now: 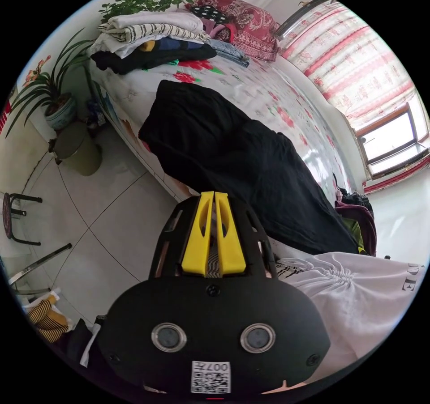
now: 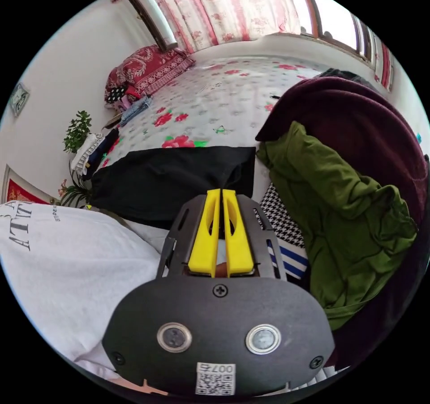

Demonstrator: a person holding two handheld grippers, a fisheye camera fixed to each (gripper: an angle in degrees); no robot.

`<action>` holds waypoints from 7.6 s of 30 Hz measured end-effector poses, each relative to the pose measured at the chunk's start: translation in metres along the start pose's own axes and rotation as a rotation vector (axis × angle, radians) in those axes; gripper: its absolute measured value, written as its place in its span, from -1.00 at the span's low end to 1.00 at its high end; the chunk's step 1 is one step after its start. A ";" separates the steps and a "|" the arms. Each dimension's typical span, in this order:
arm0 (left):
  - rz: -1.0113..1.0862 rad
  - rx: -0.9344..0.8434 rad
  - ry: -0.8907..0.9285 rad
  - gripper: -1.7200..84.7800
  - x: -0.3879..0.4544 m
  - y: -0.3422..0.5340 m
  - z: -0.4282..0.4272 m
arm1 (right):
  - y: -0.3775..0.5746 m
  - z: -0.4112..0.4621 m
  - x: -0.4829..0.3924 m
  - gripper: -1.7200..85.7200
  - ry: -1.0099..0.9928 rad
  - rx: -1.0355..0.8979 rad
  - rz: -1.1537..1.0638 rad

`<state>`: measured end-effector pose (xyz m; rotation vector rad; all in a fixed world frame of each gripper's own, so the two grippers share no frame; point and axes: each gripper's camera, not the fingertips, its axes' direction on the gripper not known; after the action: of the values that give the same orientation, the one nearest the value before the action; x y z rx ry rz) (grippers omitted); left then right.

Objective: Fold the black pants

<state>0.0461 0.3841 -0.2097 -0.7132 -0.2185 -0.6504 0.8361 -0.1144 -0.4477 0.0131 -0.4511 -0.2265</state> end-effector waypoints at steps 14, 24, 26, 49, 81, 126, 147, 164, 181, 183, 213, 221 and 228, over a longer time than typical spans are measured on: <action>-0.155 0.087 -0.012 -0.90 0.023 0.069 -0.032 | 0.046 0.097 0.033 -0.88 -0.123 -0.055 -0.019; -0.055 0.171 -0.139 -0.83 0.049 0.034 -0.054 | 0.005 0.215 -0.079 -0.83 -0.439 -0.182 -0.302; 0.013 0.189 -0.159 -0.82 0.056 0.008 -0.053 | -0.014 0.240 -0.112 -0.82 -0.522 -0.205 -0.339; 0.343 -0.157 -0.381 -0.79 0.068 -0.260 0.124 | -0.151 0.689 -0.357 -0.92 -0.354 -0.845 -0.409; -0.165 -0.012 0.057 -0.73 -0.101 -0.339 0.048 | -0.037 0.605 -0.160 -0.93 -0.025 -0.445 -0.087; -0.261 -0.002 0.195 -0.66 -0.202 -0.430 0.002 | -0.110 0.330 0.099 -0.85 0.195 -0.172 0.407; -0.364 0.036 0.241 -0.64 -0.209 -0.404 0.031 | -0.119 0.246 0.012 -0.95 0.149 -0.071 0.311; -0.414 0.078 0.303 -0.54 -0.231 -0.408 0.087 | -0.036 0.265 -0.285 -0.97 -0.149 -0.269 -0.088; -0.095 0.335 0.556 -0.84 -0.098 -0.319 0.058 | -0.030 0.222 -0.320 -0.97 -0.166 -0.264 -0.079; 0.094 0.335 0.550 -0.84 -0.044 -0.314 0.045 | -0.022 0.207 -0.305 -0.97 -0.168 -0.242 -0.052; 0.813 -0.290 0.232 -0.79 0.359 -0.038 0.276 | 0.244 0.056 0.125 -0.79 -0.281 0.083 0.846; 0.732 -0.333 0.196 -0.81 0.355 -0.020 0.291 | 0.286 0.096 0.186 -0.78 -0.588 0.286 1.031; 0.675 -0.268 0.169 -0.81 0.338 -0.035 0.276 | 0.287 0.134 0.195 -0.87 -0.682 0.321 1.093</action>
<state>0.2974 0.3875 0.1491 -0.9207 0.2680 -0.0881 1.0096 0.1275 -0.2248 0.0014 -1.0982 0.9491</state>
